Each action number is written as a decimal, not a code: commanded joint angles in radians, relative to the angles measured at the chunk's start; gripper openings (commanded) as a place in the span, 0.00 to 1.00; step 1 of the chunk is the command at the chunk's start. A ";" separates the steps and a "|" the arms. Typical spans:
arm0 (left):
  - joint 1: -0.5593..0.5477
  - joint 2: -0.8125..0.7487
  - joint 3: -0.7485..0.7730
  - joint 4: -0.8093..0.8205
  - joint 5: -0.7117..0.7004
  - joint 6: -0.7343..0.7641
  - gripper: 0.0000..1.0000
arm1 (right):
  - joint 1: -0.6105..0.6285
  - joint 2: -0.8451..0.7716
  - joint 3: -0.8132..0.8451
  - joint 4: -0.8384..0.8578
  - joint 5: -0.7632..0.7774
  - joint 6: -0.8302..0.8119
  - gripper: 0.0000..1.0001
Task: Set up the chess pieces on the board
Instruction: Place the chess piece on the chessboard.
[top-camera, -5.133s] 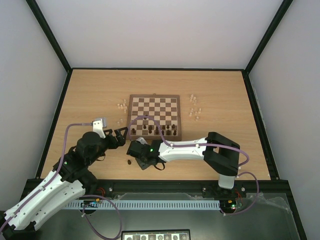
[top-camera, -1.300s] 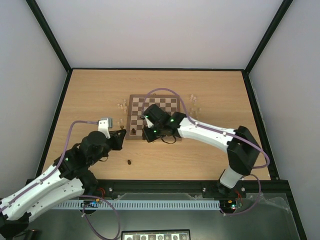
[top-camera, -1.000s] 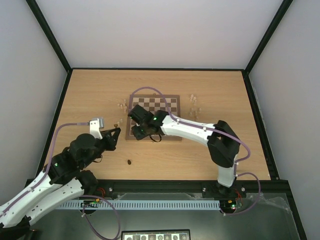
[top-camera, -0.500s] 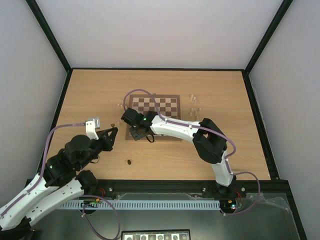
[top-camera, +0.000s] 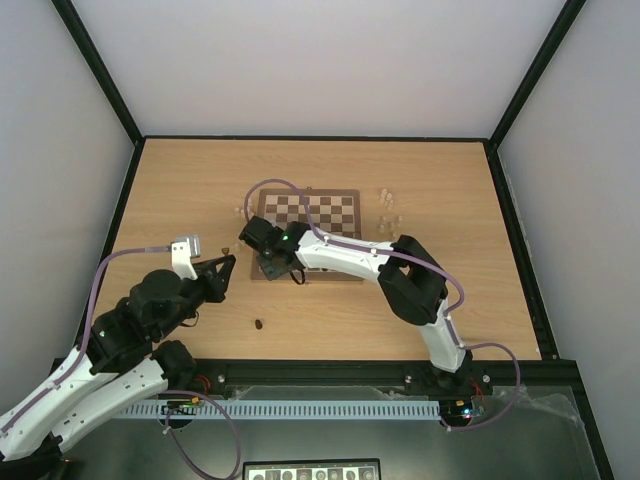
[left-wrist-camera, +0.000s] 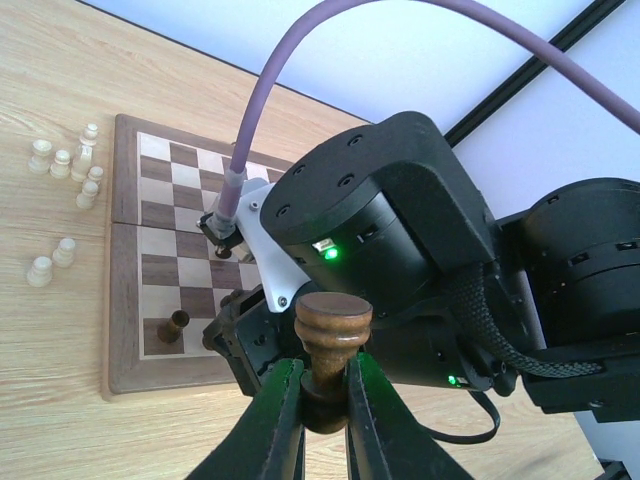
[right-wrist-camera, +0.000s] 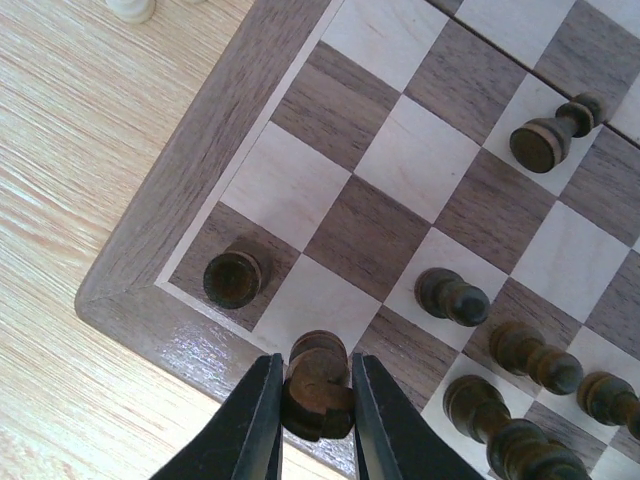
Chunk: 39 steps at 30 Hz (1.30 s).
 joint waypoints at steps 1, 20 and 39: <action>0.005 -0.007 0.012 0.000 -0.002 0.012 0.09 | 0.001 0.030 0.021 -0.037 0.000 -0.003 0.17; 0.005 -0.005 0.002 0.011 0.008 0.008 0.09 | -0.012 -0.011 -0.022 0.019 -0.019 -0.008 0.36; 0.007 0.045 -0.056 0.166 0.239 0.055 0.10 | -0.015 -0.608 -0.428 0.162 -0.157 0.060 0.53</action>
